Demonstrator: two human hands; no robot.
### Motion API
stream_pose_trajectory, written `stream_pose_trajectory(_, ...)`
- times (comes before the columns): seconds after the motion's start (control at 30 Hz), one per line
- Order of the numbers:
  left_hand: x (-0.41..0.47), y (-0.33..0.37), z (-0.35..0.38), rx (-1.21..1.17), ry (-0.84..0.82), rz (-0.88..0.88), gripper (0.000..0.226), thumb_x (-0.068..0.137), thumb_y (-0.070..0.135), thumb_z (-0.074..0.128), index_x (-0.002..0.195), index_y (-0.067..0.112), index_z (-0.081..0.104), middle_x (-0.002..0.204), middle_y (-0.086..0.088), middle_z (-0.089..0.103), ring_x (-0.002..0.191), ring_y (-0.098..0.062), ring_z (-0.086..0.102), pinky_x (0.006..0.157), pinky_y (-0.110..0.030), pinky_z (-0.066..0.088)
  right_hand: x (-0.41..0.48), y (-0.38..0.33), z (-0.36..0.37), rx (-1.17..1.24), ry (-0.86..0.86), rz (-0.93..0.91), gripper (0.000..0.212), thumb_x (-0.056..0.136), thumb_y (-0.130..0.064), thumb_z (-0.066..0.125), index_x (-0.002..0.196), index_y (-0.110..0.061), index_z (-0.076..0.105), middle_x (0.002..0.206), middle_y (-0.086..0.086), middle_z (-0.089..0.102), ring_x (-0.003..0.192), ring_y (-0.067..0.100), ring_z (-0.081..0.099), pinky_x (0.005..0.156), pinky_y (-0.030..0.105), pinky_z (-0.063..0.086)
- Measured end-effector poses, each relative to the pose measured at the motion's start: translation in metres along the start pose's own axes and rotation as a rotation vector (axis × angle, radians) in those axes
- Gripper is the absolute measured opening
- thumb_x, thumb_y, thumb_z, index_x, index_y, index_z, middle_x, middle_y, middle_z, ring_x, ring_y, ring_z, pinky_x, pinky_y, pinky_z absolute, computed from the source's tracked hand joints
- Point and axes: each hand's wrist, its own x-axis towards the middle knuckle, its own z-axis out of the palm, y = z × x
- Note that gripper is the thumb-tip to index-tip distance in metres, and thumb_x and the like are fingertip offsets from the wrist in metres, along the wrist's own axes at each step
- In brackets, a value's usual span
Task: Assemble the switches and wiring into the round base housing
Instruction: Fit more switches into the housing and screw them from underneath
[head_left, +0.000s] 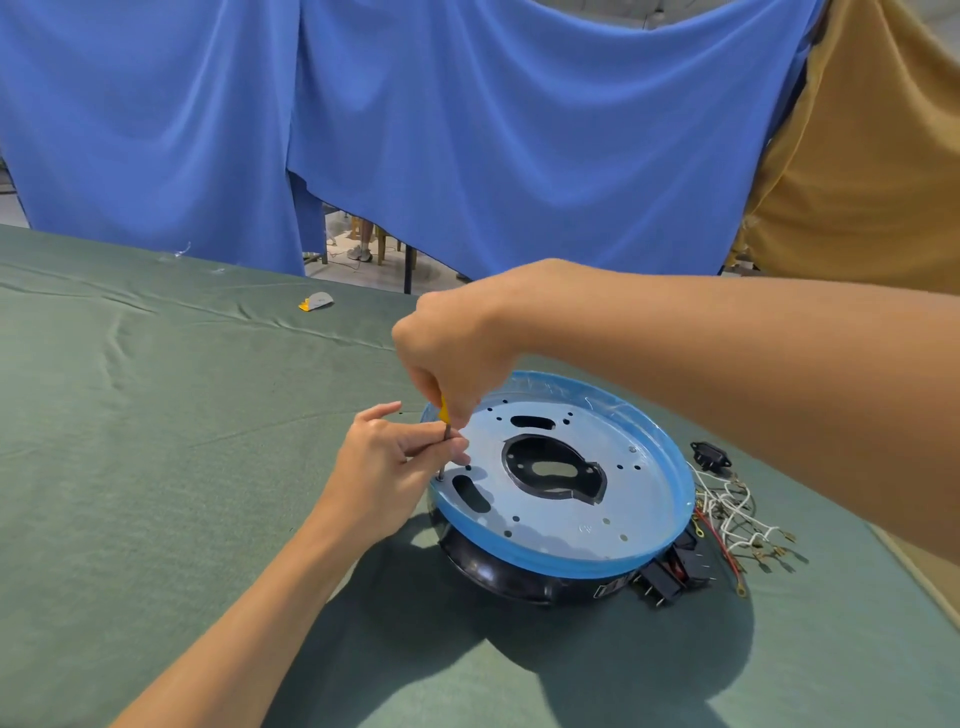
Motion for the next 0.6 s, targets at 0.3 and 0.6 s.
stream_pose_trajectory(0.3, -0.001, 0.001, 0.000, -0.006, -0.057, -0.002, 0.014, 0.091, 0.016, 0.067, 0.088, 0.018, 0.080, 0.094, 0.027, 0.069, 0.101, 0.008, 0.061, 0.109, -0.020, 0.024, 0.007, 0.000, 0.009, 0.353, -0.145, 0.243, 0.020, 0.094, -0.022, 0.056, 0.082, -0.010, 0.066, 0.062, -0.004, 0.061, 0.041, 0.010, 0.045, 0.040, 0.014, 0.036)
stream_pose_trajectory(0.6, 0.000, -0.002, -0.002, -0.023, -0.096, -0.008, 0.015, 0.093, 0.017, 0.065, 0.090, 0.018, 0.079, 0.093, 0.016, 0.075, 0.099, 0.009, 0.062, 0.111, -0.023, 0.024, -0.002, -0.003, 0.000, 0.131, -0.150, 0.138, 0.029, 0.085, -0.038, 0.069, 0.076, -0.012, 0.062, 0.065, -0.004, 0.068, 0.052, 0.013, 0.051, 0.042, 0.018, 0.036)
